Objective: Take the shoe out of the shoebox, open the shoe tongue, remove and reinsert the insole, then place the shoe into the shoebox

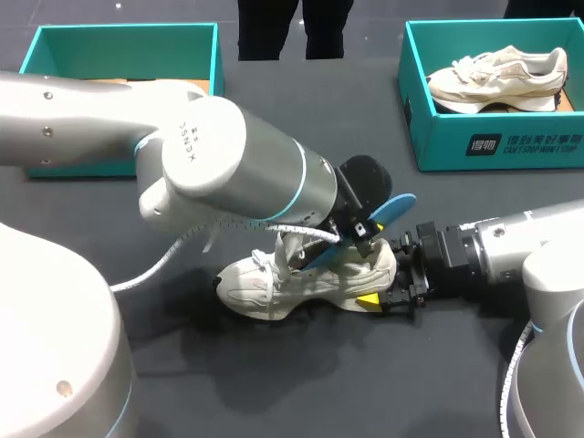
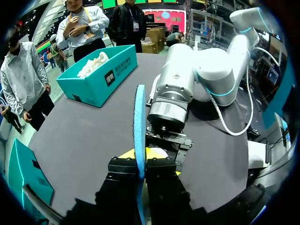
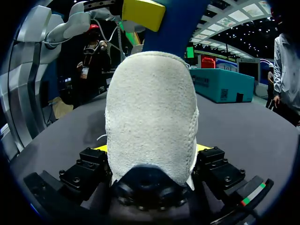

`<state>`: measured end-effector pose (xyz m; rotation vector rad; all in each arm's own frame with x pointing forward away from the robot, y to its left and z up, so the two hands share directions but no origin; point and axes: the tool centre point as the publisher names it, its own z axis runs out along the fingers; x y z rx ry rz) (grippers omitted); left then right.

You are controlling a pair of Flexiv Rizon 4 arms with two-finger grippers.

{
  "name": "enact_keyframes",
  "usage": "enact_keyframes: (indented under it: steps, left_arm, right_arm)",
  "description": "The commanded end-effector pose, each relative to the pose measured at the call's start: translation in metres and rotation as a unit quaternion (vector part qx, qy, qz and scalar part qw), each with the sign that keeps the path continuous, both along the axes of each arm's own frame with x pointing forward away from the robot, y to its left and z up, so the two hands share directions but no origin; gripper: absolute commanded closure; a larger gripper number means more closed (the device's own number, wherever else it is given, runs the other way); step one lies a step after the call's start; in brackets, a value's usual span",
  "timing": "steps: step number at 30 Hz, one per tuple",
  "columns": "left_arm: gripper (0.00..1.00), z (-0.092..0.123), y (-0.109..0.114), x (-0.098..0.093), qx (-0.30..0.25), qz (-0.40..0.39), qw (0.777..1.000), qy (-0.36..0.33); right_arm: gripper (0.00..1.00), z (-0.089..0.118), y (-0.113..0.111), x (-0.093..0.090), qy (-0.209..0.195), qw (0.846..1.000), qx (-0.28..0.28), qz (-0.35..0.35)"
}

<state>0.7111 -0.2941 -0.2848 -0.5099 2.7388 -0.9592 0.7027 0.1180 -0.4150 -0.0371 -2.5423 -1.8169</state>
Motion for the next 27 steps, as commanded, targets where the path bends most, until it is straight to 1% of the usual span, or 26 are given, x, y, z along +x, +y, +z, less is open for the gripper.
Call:
enact_keyframes:
  steps: [1,9,14,19,27]
  left_arm:
    - [1.00,0.016,0.001,0.004,-0.003,-0.010,1.000,0.017]
    - [1.00,0.045,-0.004,-0.002,-0.039,-0.031,0.998,0.045]
    - [1.00,0.069,-0.006,-0.009,-0.071,-0.047,0.995,0.058]
    - [1.00,0.095,-0.007,-0.011,-0.101,-0.087,0.988,0.077]
    - [1.00,0.134,0.001,-0.012,-0.139,-0.123,0.981,0.061]
  right_arm:
    - [1.00,-0.001,0.001,-0.002,0.001,1.000,-0.003,0.000]
    - [1.00,-0.001,0.001,-0.002,0.001,1.000,-0.003,0.000]
    - [1.00,-0.001,0.001,-0.002,0.001,1.000,-0.003,0.000]
    - [1.00,-0.001,0.001,-0.002,0.001,1.000,-0.003,0.000]
    - [1.00,-0.001,0.001,-0.002,0.001,1.000,-0.003,0.000]
